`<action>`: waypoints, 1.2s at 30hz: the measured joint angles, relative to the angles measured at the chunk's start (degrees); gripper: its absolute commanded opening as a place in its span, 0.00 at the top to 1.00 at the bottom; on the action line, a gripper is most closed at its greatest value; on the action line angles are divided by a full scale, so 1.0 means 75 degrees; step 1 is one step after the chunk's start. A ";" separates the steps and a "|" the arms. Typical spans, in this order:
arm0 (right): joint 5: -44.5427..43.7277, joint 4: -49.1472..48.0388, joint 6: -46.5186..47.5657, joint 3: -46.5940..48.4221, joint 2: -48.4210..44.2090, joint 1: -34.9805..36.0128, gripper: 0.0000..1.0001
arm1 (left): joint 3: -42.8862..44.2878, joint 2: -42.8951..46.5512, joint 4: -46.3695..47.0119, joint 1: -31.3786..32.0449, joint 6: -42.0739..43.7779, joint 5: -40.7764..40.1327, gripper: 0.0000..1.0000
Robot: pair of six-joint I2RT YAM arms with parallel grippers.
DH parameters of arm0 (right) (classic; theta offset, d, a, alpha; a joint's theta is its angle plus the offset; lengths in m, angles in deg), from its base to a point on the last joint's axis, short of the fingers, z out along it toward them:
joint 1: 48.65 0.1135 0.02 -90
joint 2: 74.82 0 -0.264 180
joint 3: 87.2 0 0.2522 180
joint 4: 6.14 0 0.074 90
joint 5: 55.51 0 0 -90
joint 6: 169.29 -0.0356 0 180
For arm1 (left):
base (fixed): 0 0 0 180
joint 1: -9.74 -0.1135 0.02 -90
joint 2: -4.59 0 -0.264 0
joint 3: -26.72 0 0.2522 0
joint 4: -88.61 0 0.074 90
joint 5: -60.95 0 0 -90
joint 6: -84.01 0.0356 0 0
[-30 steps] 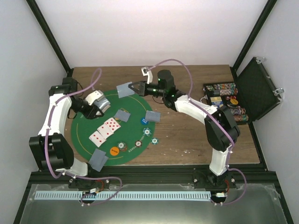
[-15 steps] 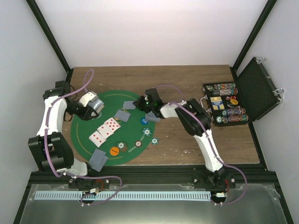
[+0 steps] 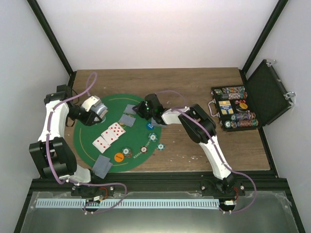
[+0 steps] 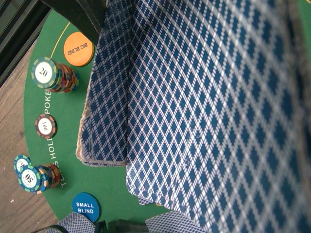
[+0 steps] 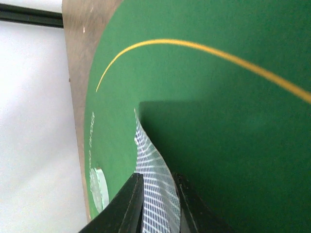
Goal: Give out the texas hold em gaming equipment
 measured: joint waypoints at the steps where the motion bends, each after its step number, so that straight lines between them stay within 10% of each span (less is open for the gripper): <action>1: 0.0003 0.0000 -0.0003 -0.0041 -0.0020 0.0023 0.80 | 0.0000 0.0000 0.0000 0.0000 0.0000 0.0003 0.63; 15: 0.0420 0.0300 0.0545 -0.0600 -0.0743 0.0122 0.51 | 0.0067 -0.0003 -0.0052 0.0000 0.0003 0.0131 0.61; 36: 0.1023 0.1320 0.2433 -0.0705 -0.0909 0.0122 0.64 | 0.0178 -0.0003 -0.0122 0.0000 0.0009 0.0184 0.61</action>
